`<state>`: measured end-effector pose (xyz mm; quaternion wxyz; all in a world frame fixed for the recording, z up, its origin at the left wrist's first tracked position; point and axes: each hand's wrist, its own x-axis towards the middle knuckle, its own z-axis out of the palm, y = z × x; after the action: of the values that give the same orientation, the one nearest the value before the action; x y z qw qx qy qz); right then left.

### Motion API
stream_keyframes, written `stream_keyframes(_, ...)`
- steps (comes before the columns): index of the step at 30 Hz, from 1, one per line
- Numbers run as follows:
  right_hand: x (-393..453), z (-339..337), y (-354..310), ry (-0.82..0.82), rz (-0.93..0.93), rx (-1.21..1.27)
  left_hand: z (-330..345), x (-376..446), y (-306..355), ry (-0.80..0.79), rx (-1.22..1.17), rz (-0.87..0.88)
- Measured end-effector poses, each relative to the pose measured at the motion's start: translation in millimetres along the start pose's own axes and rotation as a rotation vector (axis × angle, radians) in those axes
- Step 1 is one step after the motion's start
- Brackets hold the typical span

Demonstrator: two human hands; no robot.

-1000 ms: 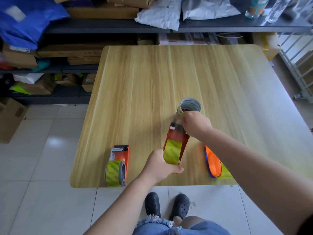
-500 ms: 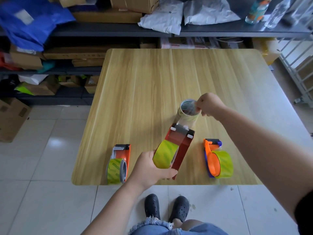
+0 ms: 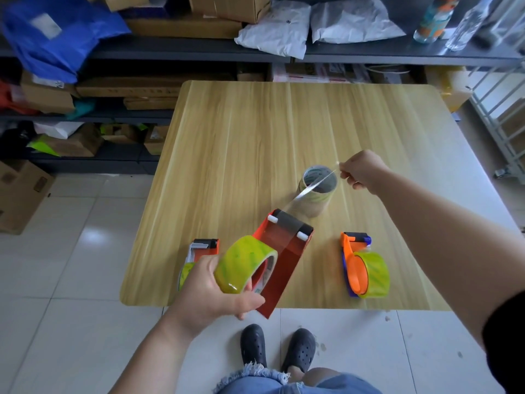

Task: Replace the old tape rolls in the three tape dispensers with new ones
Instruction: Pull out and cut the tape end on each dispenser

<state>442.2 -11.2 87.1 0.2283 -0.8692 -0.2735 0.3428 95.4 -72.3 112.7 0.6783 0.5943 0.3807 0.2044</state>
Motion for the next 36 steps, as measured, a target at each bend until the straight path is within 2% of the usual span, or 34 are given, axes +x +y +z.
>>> stream_keyframes(2, 6, -8, 5, 0.051, 0.036, 0.012, -13, -8, 2, -0.008, -0.025, 0.025)
stream_keyframes(7, 3, -18, 9, -0.079, 0.048, 0.107, -27, -20, 1, -0.034, -0.176, 0.089)
stream_keyframes(14, -10, 20, 35, -0.288, 0.326, 0.442, -26, -15, 16, 0.018, -0.341, 0.279)
stream_keyframes(16, -18, 34, 44, -0.347, 0.412, 0.612, -27, -12, 21, 0.014, -0.394, 0.328)
stream_keyframes(21, -41, 71, 63, -0.497, 0.743, 1.300, -31, -3, 33, 0.108, -0.492, 0.341)
stream_keyframes(24, -58, 88, 67, -0.537, 0.837, 1.527, -32, 1, 38, 0.162, -0.499, 0.331)
stream_keyframes(27, -70, 99, 69, -0.546, 0.858, 1.605, -31, 5, 40, 0.203, -0.498, 0.321)
stream_keyframes(32, -90, 111, 71, -0.455, 0.704, 1.639, -29, 12, 42, 0.262, -0.484, 0.309)
stream_keyframes(36, -103, 115, 75, -0.484, 0.589, 1.718, -27, 21, 44, 0.275, -0.460, 0.307)
